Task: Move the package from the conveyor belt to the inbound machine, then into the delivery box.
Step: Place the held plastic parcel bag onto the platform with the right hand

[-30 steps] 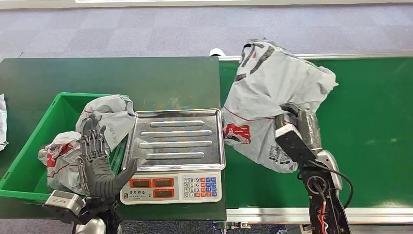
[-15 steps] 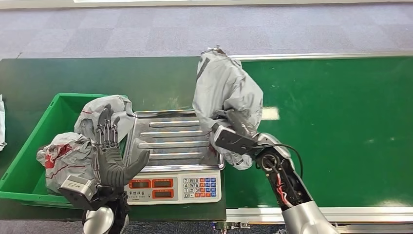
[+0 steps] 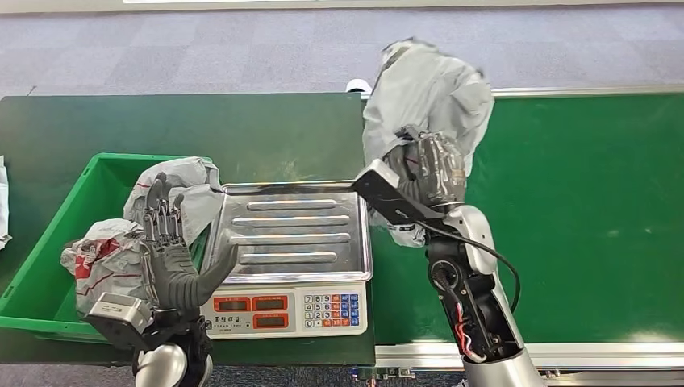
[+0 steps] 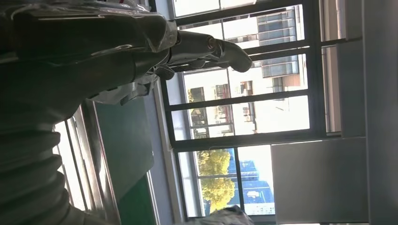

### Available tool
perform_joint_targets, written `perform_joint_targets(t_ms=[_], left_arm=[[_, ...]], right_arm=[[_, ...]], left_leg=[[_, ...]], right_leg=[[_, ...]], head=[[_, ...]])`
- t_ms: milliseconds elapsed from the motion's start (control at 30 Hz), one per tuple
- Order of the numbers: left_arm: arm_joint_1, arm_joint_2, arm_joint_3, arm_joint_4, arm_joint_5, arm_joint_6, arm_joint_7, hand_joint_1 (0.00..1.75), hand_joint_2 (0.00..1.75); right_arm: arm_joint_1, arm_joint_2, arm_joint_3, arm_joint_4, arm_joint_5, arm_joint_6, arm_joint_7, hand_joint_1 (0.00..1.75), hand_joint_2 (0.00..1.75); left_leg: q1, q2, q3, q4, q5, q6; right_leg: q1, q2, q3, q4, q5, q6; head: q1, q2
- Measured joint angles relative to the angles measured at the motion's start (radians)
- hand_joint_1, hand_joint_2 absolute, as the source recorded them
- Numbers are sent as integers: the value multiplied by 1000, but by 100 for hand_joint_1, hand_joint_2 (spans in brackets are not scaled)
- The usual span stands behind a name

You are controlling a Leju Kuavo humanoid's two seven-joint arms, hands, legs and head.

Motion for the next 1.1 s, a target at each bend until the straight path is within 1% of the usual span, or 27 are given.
perform_joint_targets(t_ms=[67, 233, 333, 400, 467, 600, 767, 933, 1100], left_arm=[[0, -1, 0, -1, 0, 2, 3, 0, 175], [-1, -6, -1, -1, 0, 4, 10, 0, 175], [-4, -9, -4, 1, 0, 3, 13, 0, 175], [-11, -11, -6, 4, 0, -1, 15, 0, 175], [-22, -11, -10, 9, 3, -9, 15, 0, 175], [-51, -11, -18, 30, 11, -28, 11, 0, 175], [-91, -11, -19, 60, 15, -32, 4, 0, 175], [-124, -11, -16, 77, 16, -32, 3, 0, 175], [-142, -11, -13, 87, 14, -32, 10, 0, 175]], right_arm=[[18, 0, -28, -56, -20, -24, 13, 175, 175], [64, 0, -88, -150, -52, -46, 25, 175, 175], [78, -2, -112, -181, -68, -62, -2, 175, 175], [78, -5, -118, -190, -75, -47, -36, 175, 175], [70, -11, -115, -187, -103, 22, -80, 175, 175], [28, -23, -94, -120, -240, 231, -208, 175, 175], [-26, -25, -47, 38, -351, 385, -371, 175, 175], [-59, -9, -4, 207, -462, 482, -458, 175, 175], [-93, 6, 21, 386, -511, 511, -535, 175, 175]], left_leg=[[0, 0, 0, 0, 0, 0], [0, 0, 0, 0, 0, 0], [0, 0, 0, 0, 0, 0], [0, 0, 0, 0, 0, 0], [0, 0, 0, 0, 0, 0], [0, 0, 0, 0, 0, 0], [0, 0, 0, 0, 0, 0], [0, 0, 0, 0, 0, 0], [0, 0, 0, 0, 0, 0]], right_leg=[[0, 0, 0, 0, 0, 0], [0, 0, 0, 0, 0, 0], [0, 0, 0, 0, 0, 0], [0, 0, 0, 0, 0, 0], [0, 0, 0, 0, 0, 0], [0, 0, 1, 0, 0, 0], [0, 0, 1, 0, 0, 0], [0, 0, 1, 0, 0, 0], [0, 0, 1, 0, 0, 0]], head=[[0, 0], [0, 0], [0, 0], [0, 0], [0, 0], [0, 0], [0, 0], [0, 0], [0, 0]])
